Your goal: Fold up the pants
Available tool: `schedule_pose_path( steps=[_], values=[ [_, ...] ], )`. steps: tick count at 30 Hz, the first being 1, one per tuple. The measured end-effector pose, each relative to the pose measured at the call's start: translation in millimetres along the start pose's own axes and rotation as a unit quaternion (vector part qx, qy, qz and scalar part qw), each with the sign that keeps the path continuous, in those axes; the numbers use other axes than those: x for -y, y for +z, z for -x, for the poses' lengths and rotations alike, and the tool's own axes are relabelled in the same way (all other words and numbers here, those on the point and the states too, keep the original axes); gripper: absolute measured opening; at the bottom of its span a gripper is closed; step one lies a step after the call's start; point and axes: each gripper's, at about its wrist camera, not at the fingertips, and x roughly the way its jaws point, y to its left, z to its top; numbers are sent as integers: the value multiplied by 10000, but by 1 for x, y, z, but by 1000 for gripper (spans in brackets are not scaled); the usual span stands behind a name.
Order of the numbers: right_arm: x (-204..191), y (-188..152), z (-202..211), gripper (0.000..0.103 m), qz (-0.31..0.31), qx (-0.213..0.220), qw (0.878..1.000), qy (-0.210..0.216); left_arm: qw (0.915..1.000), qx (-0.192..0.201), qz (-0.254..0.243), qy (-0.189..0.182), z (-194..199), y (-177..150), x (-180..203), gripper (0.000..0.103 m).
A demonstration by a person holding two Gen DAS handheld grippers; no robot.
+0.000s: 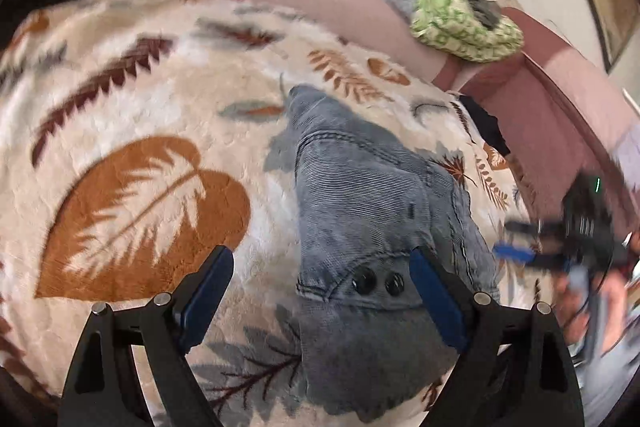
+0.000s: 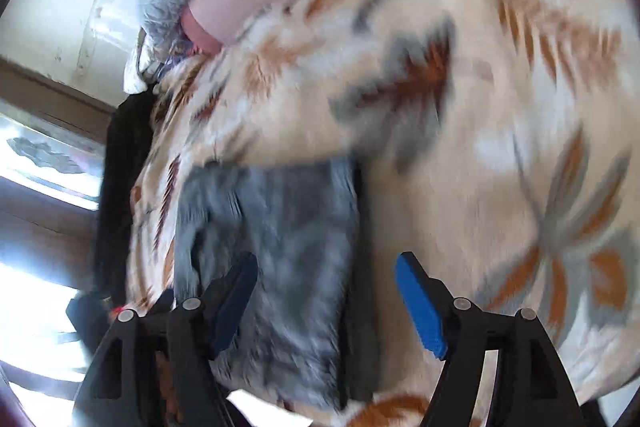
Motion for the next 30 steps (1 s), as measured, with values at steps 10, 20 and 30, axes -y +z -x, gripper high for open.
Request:
schedule_pose_path(
  steps=[10,20,30],
  values=[
    [15,-4,-42,76,-301,-362,9951,875,9973,-625,277,-259,-35,17,0,90],
    [15,-7,-47,76,-319,-337,9957,802,9988,-467,-93,92,-41,18,13,90],
    [-31,-14,-49,35,399,-210,9977,-505,9966,-401,-656,304,-44,15,28,47]
  ],
)
